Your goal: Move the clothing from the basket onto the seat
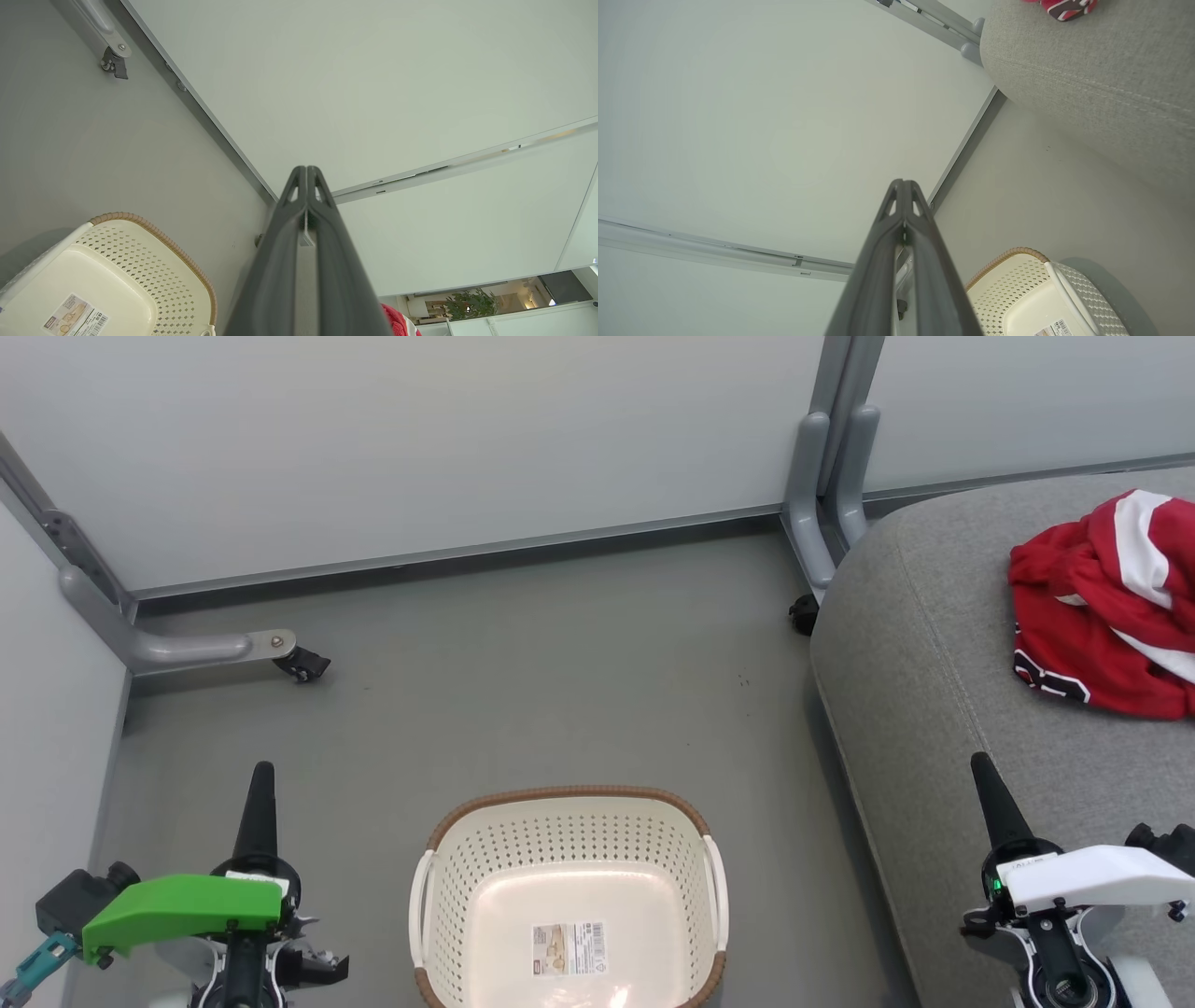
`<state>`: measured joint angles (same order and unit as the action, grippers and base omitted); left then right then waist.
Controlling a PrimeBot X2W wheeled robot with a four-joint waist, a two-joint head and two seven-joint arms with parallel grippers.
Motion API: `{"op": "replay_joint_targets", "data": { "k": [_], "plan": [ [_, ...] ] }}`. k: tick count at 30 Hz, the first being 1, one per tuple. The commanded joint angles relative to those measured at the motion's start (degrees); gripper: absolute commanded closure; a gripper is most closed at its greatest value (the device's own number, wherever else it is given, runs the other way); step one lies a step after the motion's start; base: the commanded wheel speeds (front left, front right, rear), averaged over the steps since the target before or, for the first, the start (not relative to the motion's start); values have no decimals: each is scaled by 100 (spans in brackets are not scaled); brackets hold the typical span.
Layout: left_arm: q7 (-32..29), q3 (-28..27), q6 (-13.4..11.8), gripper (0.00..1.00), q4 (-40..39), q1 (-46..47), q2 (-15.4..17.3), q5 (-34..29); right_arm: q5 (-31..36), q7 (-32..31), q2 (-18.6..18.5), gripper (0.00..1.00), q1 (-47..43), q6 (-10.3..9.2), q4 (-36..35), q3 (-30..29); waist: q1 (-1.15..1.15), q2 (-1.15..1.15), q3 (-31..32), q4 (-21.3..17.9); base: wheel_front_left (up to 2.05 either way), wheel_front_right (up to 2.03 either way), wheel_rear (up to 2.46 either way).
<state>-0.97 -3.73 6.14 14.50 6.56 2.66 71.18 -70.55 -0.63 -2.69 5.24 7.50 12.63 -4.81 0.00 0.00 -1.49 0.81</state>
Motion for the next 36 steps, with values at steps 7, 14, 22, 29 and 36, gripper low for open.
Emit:
{"op": "replay_joint_targets", "data": {
  "k": [7,14,22,29,36],
  "plan": [
    [-111,-79,61,100,-58,-20,29,436,-459,-133,-44,100,81,-1,11,-49,0,0,20,-12,0,0,0],
    [-204,-119,82,100,-56,-27,30,760,-793,-220,-45,100,93,-1,37,-72,0,0,39,-24,0,0,0],
    [-313,-169,104,100,-55,-37,32,1163,-1210,-332,-46,100,106,-1,69,-101,0,0,63,-39,0,0,0],
    [-392,-209,112,100,-54,-45,34,1452,-1505,-412,-47,100,111,-1,92,-121,0,0,82,-50,0,0,0],
    [-465,-248,131,100,-53,-52,35,1741,-1794,-490,-49,100,117,-2,116,-140,0,0,101,-62,0,0,0]
  ]
}}
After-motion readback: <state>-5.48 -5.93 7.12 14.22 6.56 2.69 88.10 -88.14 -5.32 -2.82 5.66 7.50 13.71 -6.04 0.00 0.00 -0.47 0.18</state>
